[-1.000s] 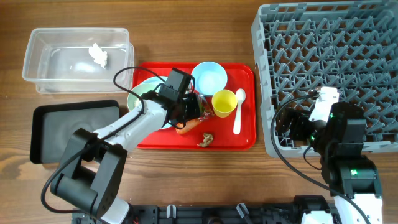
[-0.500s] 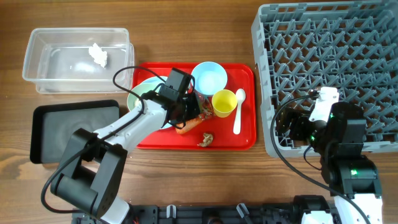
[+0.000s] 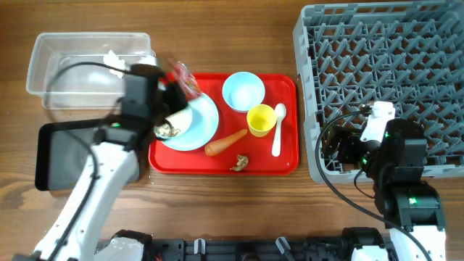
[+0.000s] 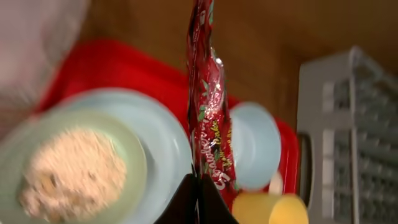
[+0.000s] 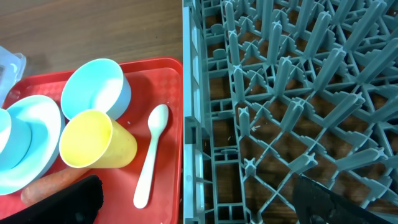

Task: Sort waste into correct bins and load items into the dishwasher rack
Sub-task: 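Carry the red wrapper into the clear plastic bin and release, then grasp the green bowl of rice with the left gripper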

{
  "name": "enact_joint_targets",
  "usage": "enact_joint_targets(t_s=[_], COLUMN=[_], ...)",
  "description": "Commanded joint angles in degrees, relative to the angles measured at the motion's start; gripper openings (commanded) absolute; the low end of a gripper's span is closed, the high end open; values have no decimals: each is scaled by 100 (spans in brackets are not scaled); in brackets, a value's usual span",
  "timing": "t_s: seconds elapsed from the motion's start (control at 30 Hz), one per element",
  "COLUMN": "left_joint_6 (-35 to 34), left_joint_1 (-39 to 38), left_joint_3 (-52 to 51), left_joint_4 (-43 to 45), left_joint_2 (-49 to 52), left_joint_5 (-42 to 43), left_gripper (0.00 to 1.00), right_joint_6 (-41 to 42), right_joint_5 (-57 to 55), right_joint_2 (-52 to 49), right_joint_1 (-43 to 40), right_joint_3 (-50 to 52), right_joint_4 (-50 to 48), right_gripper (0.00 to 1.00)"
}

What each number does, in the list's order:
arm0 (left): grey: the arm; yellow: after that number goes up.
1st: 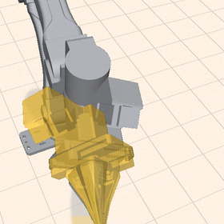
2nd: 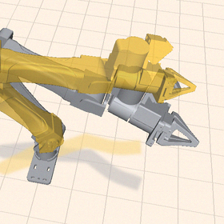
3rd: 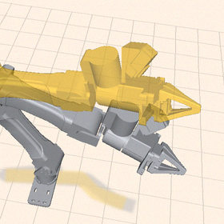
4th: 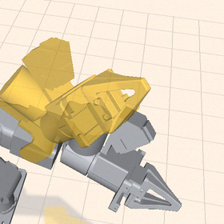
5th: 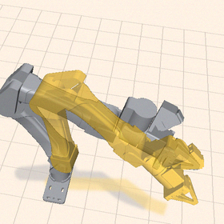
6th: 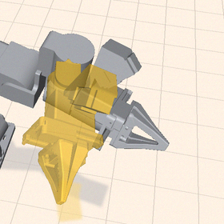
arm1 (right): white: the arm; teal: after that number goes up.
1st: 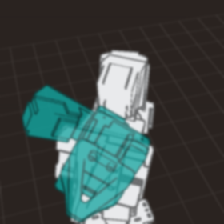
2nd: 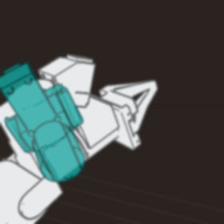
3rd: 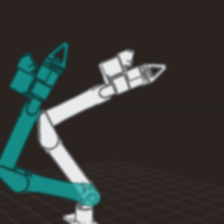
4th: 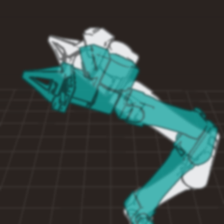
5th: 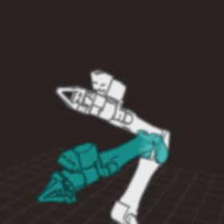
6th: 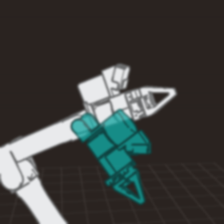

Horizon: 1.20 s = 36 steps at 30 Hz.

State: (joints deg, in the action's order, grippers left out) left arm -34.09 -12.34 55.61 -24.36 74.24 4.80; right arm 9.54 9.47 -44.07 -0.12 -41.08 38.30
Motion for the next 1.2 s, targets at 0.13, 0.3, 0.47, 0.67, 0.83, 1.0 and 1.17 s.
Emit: enact_joint_targets(t_s=[0.13, 0.3, 0.47, 0.67, 0.83, 1.0, 1.17], left_joint_6=[387, 389, 466, 846, 1388, 1589, 1589], left_joint_1=[1864, 2476, 2505, 2033, 844, -317, -680], left_joint_3=[13, 13, 28, 151, 151, 149, 149], left_joint_4=[1082, 2004, 2288, 1373, 356, 33, 24], left_joint_2=[341, 1255, 1497, 944, 927, 1080, 1690], left_joint_5=[-577, -575, -356, 673, 485, -960, -1137], left_gripper=[4, 14, 30, 29, 31, 32, 36], right_joint_6=[-37, -37, -37, -35, -37, -31, -33], right_joint_5=[96, 96, 96, 94, 96, 98, 98], right_joint_2=[2, 2, 2, 2, -33, -188, -260], right_joint_1=[26, 26, 26, 26, 26, 26, 26], right_joint_3=[-157, -157, -157, -157, -157, -157, -157], right_joint_4=[-13, -13, -11, -15, -33, -28, -22], right_gripper=[100, 100, 100, 100, 100, 100, 100])
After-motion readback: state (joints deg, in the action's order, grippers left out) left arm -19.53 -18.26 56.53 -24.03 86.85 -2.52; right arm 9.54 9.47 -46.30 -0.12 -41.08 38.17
